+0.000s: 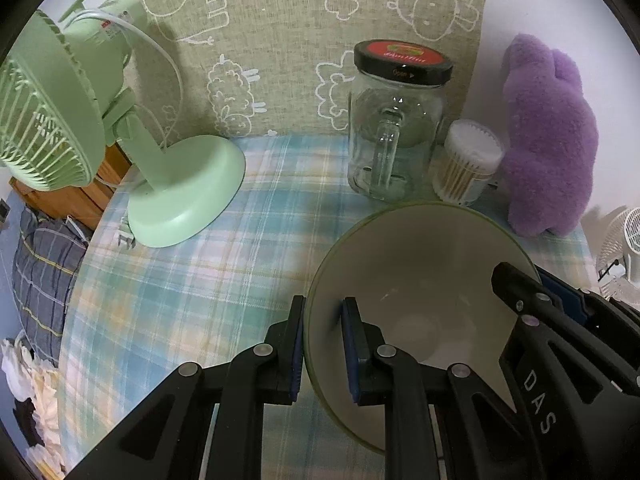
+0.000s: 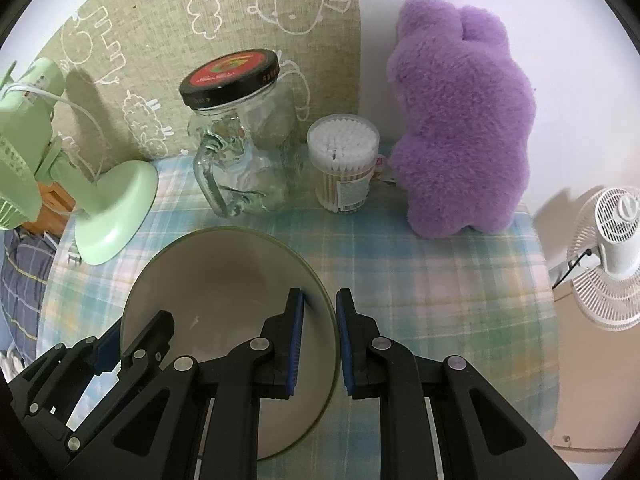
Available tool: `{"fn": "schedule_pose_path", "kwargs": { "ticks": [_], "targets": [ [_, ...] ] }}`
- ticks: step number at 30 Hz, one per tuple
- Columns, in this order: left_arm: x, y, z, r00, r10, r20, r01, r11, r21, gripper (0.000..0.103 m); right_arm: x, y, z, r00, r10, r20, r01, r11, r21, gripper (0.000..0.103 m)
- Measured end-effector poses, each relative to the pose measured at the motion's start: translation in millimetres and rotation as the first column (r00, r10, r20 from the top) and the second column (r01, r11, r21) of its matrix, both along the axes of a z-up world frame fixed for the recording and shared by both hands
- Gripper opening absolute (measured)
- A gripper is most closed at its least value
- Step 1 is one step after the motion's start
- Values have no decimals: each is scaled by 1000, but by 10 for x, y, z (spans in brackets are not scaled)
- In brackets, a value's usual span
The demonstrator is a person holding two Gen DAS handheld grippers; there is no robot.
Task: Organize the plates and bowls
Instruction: 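Lift the white bowl and carry it toward the plate stack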
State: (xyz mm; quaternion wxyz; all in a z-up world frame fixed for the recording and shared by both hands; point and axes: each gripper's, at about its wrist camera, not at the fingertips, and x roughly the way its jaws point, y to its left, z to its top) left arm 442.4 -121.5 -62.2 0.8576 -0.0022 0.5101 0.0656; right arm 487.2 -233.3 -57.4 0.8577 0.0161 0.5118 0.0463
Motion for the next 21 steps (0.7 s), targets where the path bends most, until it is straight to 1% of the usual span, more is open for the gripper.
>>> {"fn": "schedule_pose_path", "kwargs": {
  "ticks": [5,10,16,21],
  "targets": [
    [-149,21,144,1000,-2,9,2,1000,1,14,-66,7,117,1000,-4,6,4,1000,7,20],
    [-321,24,326,1000,-5,28,5,1000,-2,15,-239,32,300,1000,-4,28,4,1000,3,20],
    [-534,18,559,998,-18,55,18,1000,-2,15,-597,20,574,998,-13,64,13,1000,5,20],
    [-722,14,774,996,-33,81,34,999,-9,15,-819,-5,783,995,-27,92,27,1000,3,20]
  ]
}}
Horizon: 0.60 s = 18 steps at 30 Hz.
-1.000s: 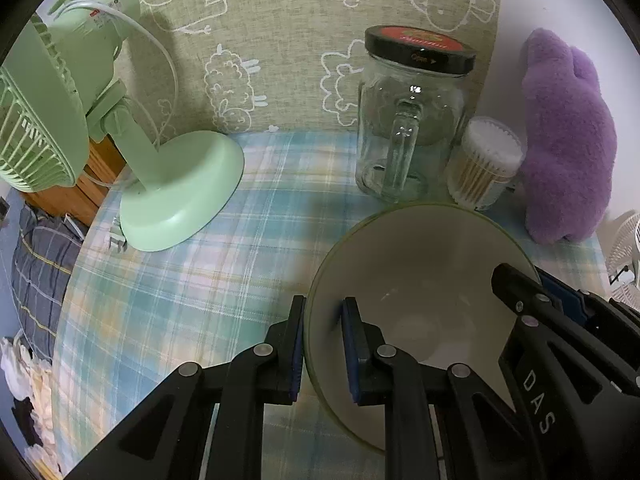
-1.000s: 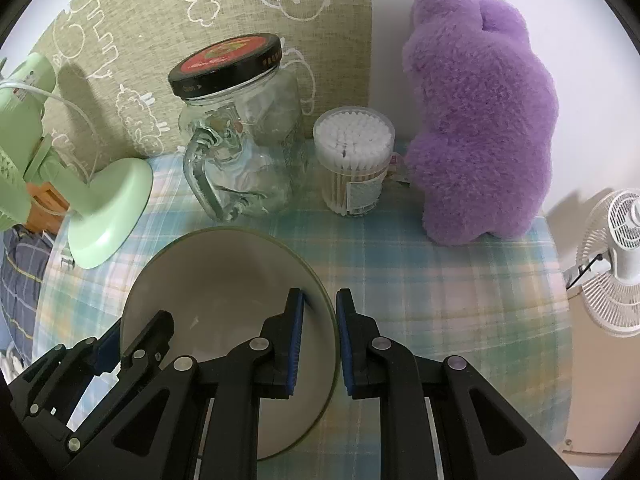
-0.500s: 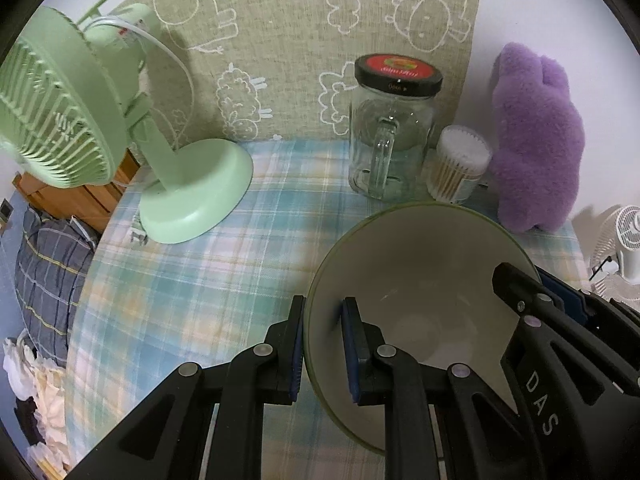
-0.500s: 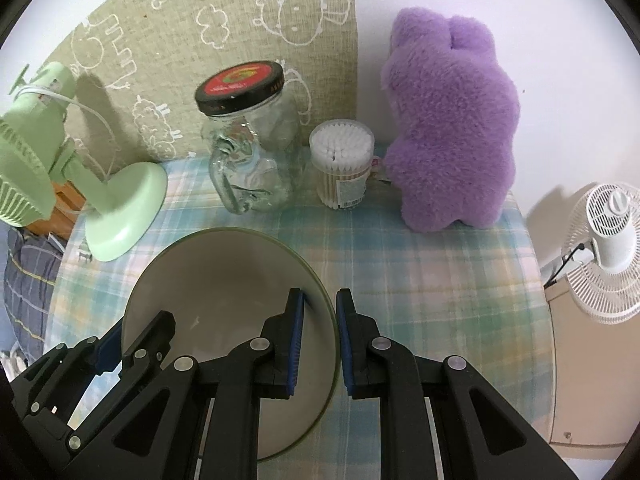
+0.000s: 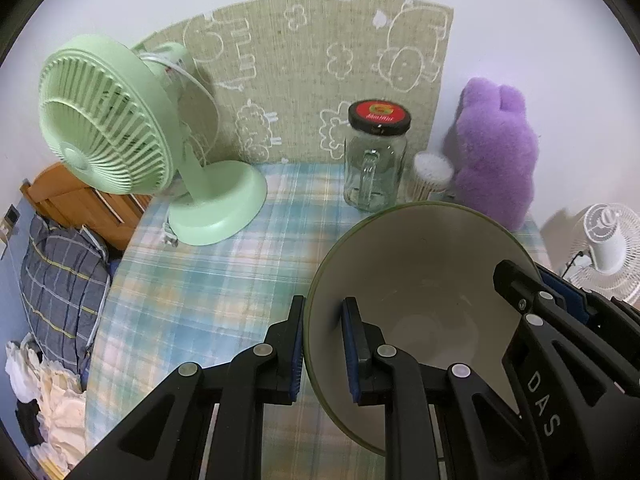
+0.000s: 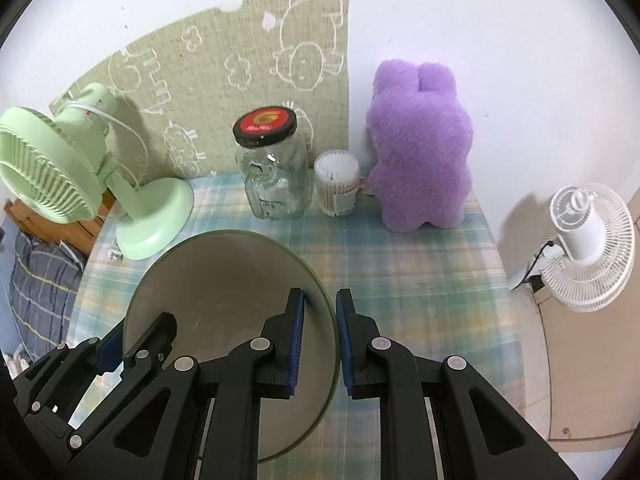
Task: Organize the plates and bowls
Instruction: 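Lift the white bowl and carry it toward the plate stack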
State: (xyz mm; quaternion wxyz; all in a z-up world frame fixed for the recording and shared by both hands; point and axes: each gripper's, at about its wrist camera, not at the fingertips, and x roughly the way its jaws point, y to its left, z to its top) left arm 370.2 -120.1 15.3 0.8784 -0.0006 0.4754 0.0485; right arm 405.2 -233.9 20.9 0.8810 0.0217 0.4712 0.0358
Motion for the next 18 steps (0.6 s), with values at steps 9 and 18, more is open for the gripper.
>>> {"fn": "schedule_pose_path", "kwargs": {
  "ticks": [9,18],
  "targets": [
    [-390,77,325,997,-63,43,63,998,13,15,-441,30,364,998,-41,40,41,999,-5,20],
    [-863,277,508,993,-95,74,97,995,-26,15,-988,181,641,995,-72,73,75,997,-32,20]
  ]
}}
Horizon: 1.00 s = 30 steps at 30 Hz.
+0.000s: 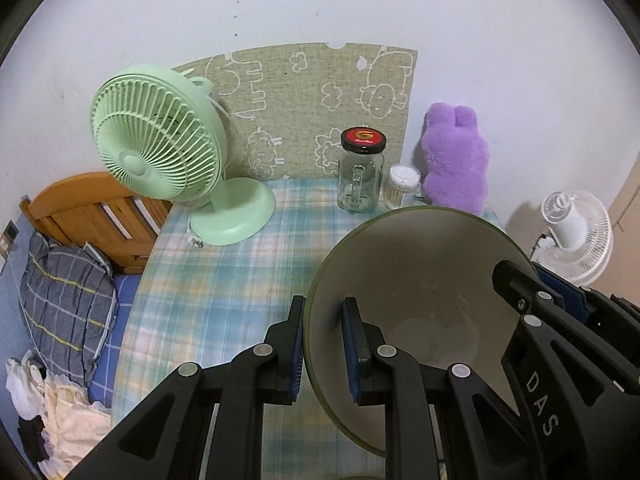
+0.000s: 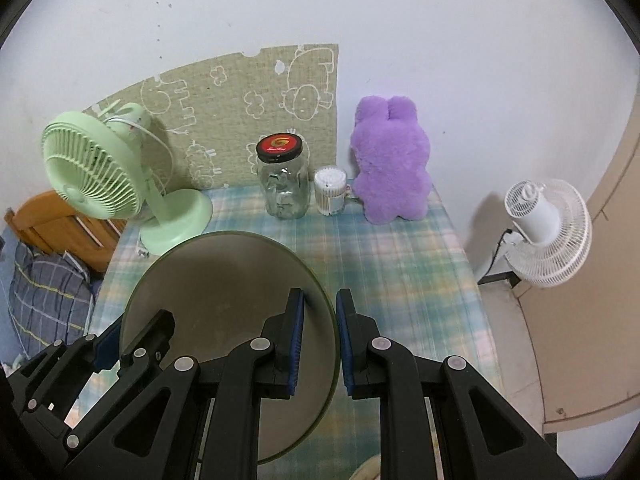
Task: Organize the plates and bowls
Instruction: 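Lift the white bowl and carry it toward the plate stack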
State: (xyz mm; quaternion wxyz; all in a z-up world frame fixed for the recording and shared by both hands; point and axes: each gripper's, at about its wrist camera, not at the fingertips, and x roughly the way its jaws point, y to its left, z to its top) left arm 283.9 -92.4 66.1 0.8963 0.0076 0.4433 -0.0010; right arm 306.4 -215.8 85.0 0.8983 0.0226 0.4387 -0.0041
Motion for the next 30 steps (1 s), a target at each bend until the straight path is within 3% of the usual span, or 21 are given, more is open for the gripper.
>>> {"fn": "schedule_pose_path", "kwargs": {
  "ticks": [13,30],
  "targets": [
    [-694,190,78,996,-85,15,85,996,-22,15,-825,181,128,998,-67,20,68,997,-30,20],
    [-1310,294,-323,987,-150,-63,148,988,-48,16,-1607,289,-198,991,-130,-31,129,990,-49,20]
  ]
}}
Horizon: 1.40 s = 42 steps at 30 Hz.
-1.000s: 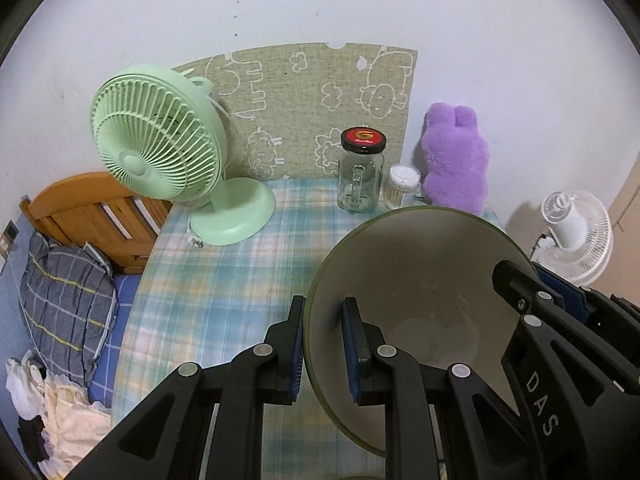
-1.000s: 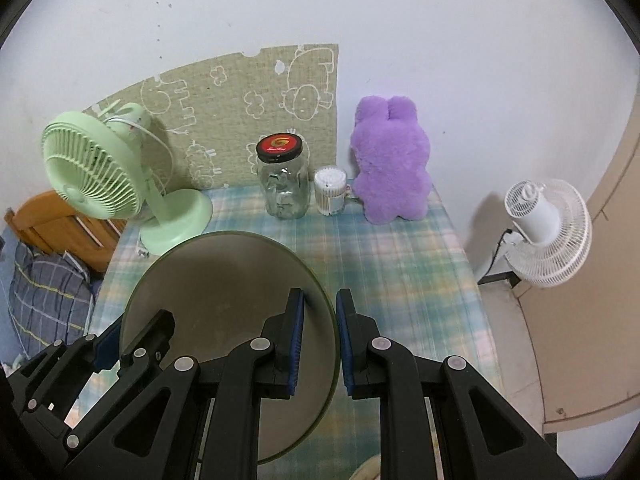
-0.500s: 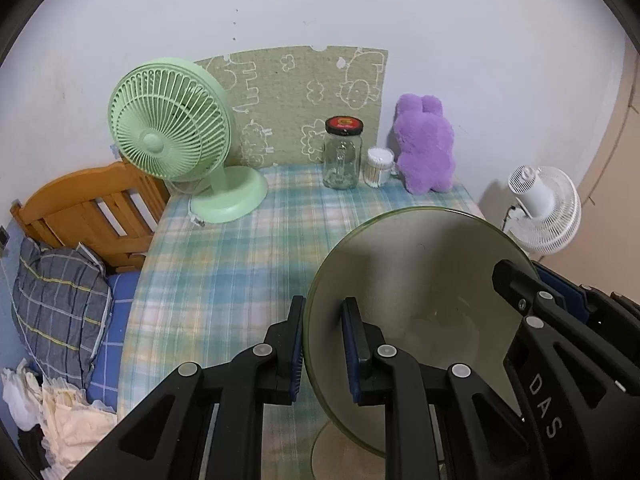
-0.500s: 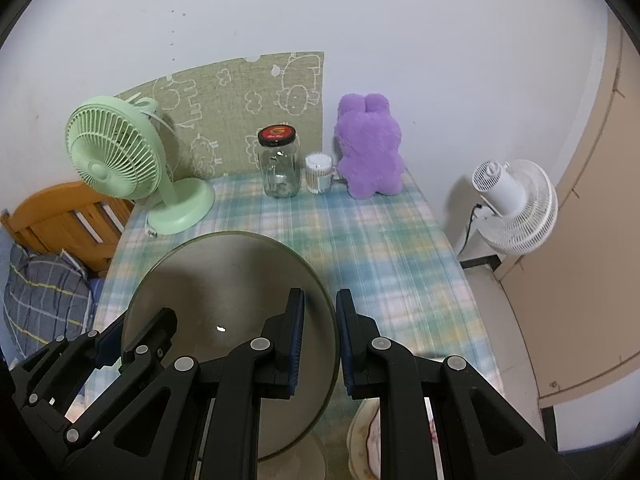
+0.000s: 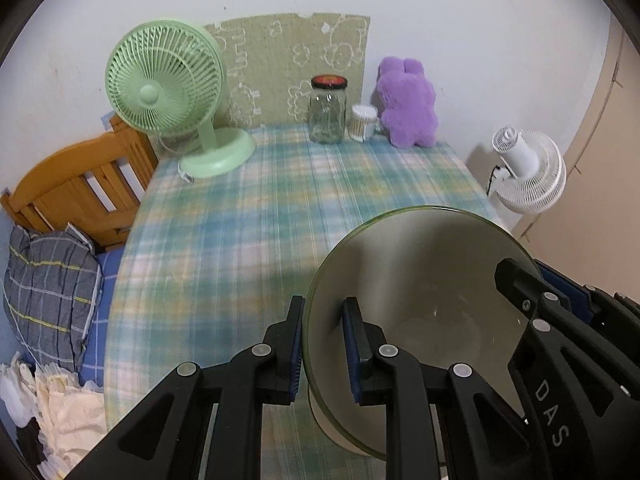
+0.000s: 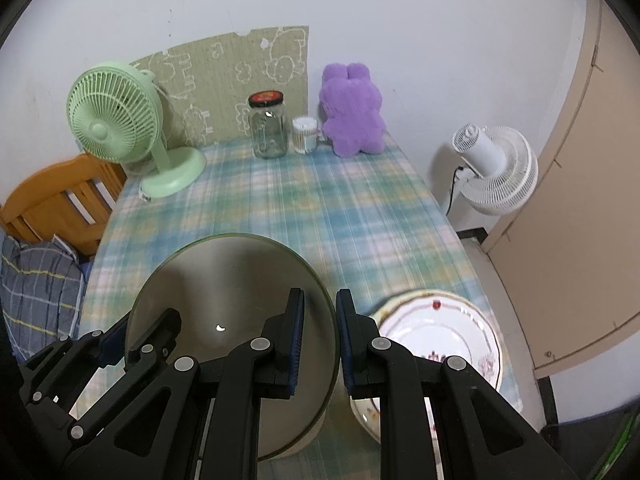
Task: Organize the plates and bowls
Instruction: 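Lift the white bowl and carry it toward the plate stack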
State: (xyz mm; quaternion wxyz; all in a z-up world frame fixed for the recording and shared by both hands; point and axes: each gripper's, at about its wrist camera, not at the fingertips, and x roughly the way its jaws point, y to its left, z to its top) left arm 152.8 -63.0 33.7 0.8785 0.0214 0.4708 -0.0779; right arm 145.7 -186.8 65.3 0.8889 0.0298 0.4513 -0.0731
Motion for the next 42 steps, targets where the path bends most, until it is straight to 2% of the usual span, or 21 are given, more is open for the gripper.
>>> {"fn": "schedule_pose_path", "kwargs": {
  "ticks": [21,35,42],
  "targets": [
    [-205,14,-607,989,-20,-145,20,1000,3,17,-225,6,-595,989,-11,-146,11,1000,3,20],
    [-99,73,-799,982,10,-190,-6,1000,20,18,-91,91,-802,982,13,-191,-12,1000,7,20],
    [-84,-13,-860,981,-4,-193,13,999,42,18,-51,19,-942,977,-4,-215,6,1000,10,20]
  ]
}}
